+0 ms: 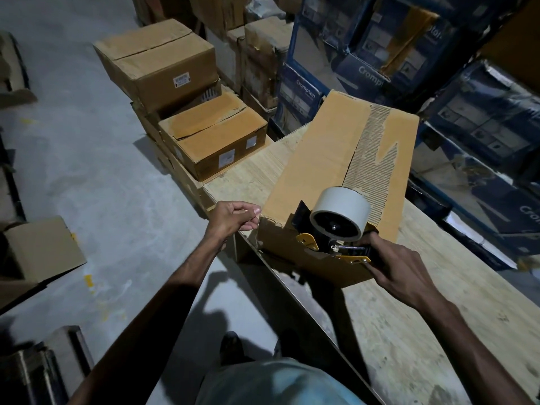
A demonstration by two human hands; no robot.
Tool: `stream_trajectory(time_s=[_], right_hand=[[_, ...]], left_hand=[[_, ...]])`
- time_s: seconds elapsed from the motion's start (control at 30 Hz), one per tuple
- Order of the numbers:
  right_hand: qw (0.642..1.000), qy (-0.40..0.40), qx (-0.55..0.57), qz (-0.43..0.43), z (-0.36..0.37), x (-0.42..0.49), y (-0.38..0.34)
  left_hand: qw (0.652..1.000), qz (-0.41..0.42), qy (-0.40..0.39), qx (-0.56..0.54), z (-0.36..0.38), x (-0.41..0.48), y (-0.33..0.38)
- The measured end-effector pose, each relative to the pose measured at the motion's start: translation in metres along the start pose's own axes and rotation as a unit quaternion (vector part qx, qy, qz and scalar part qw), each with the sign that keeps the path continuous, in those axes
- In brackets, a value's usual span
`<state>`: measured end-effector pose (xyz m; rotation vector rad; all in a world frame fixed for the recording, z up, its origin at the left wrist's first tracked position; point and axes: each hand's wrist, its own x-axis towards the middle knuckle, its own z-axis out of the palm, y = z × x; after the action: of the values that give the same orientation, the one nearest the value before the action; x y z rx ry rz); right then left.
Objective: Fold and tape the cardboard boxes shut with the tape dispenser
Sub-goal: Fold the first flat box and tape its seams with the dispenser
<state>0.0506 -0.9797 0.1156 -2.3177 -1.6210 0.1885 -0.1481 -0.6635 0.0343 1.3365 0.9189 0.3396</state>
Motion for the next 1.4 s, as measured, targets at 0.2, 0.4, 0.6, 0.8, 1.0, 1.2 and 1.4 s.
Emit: stream_trajectory(time_s=[0.2,0.4,0.6,0.8,1.0,1.2,1.4], right_hand=[[1.0,-0.006,-0.013,-0.01,0.0,0.001,0.003],[0.999,-0.009,-0.025,-0.02,0.002,0.001,0.003],[1.0,0.004,-0.009,-0.018,0.003,0.0,0.003],[1.0,0.001,-0.009,-0.018,0.004,0.0,0.004],[0.999,-0.006,-0.011,-0.031,0.003,-0.001,0.007],[0.998,-0.033,-0.028,-0.038,0.002,0.0,0.01],[0.997,-0.048,-0.019,-0.048,-0.005,0.003,0.008]], left_hand=[[0.996,-0.041,0.032,-0.069,0.006,0.002,-0.025],[0.987,-0.011,0.161,0.007,0.022,-0.009,-0.058],[0.986,0.124,0.106,0.042,0.041,-0.043,-0.053],[0.991,0.09,0.087,0.04,0.065,-0.048,-0.043],[0.914,0.286,0.111,0.265,0.053,-0.04,-0.046],[0.734,0.489,0.037,0.469,0.041,-0.014,-0.047],[0.723,0.531,-0.04,0.44,0.05,-0.012,-0.034]])
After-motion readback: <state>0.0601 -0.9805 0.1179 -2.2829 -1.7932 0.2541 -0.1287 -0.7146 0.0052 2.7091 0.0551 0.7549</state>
